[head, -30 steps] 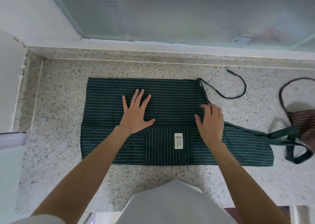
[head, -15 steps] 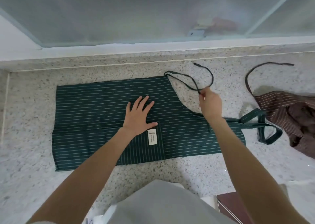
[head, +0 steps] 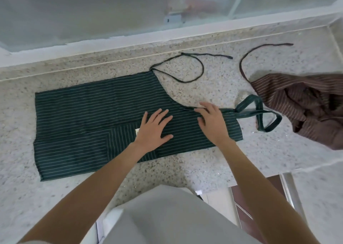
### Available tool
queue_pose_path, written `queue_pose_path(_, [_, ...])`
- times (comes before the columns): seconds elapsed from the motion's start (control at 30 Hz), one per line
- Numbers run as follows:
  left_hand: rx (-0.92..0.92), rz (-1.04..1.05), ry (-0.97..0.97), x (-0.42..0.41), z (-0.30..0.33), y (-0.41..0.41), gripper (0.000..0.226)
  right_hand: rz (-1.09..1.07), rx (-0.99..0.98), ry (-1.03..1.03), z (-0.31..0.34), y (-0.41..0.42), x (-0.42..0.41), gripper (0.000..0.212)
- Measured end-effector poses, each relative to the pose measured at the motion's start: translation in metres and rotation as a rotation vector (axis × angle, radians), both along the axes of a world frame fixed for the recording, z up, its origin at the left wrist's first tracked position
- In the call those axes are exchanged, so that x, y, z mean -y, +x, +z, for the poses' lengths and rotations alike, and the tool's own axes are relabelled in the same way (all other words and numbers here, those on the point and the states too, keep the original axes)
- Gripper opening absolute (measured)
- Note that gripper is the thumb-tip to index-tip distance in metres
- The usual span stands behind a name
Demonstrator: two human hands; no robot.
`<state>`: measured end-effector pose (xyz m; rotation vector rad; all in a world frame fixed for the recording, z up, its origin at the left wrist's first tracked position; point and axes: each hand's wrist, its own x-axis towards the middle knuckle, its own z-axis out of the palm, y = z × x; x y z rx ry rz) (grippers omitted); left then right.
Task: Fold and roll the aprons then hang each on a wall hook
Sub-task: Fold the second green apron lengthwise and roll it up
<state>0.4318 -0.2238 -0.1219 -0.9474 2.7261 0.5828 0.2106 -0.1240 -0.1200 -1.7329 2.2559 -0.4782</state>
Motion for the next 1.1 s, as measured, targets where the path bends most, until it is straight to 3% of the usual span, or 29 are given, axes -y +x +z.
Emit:
queue_pose_path(0.1, [0.148,-0.03,0.038,-0.019,-0.011,-0.018,0.093,-0.036,-0.109,0.093,-0.012,-0.016,-0.04,0.024])
queue_pose_path(0.2, [0.192,0.026,0.065,-0.027,-0.013,-0.023,0.104,-0.171,-0.073,0.207,-0.013,-0.045,-0.057,0.028])
queue_pose_path(0.43, [0.203,0.124,0.076,-0.032,-0.008,-0.036,0.1,-0.078,-0.188,0.272,-0.003,-0.097,-0.05,0.029])
queue_pose_path(0.6, [0.152,0.122,-0.043,-0.047,-0.003,-0.044,0.091,-0.022,-0.166,0.326,-0.001,-0.112,-0.039,0.028])
queue_pose_path(0.8, [0.176,0.144,0.034,-0.064,-0.012,-0.04,0.098,-0.002,-0.188,0.312,0.0,-0.118,-0.027,0.02])
queue_pose_path(0.93, [0.034,0.143,0.044,-0.067,-0.01,-0.031,0.081,0.026,-0.286,0.168,0.002,-0.092,-0.033,0.028])
queue_pose_path(1.03, [-0.162,0.345,-0.01,-0.074,-0.005,-0.005,0.065,0.199,-0.136,-0.044,0.008,-0.046,-0.03,0.023])
queue_pose_path(1.1, [-0.165,0.503,-0.064,-0.078,-0.007,0.023,0.06,0.377,-0.036,-0.093,0.012,-0.008,-0.024,0.019])
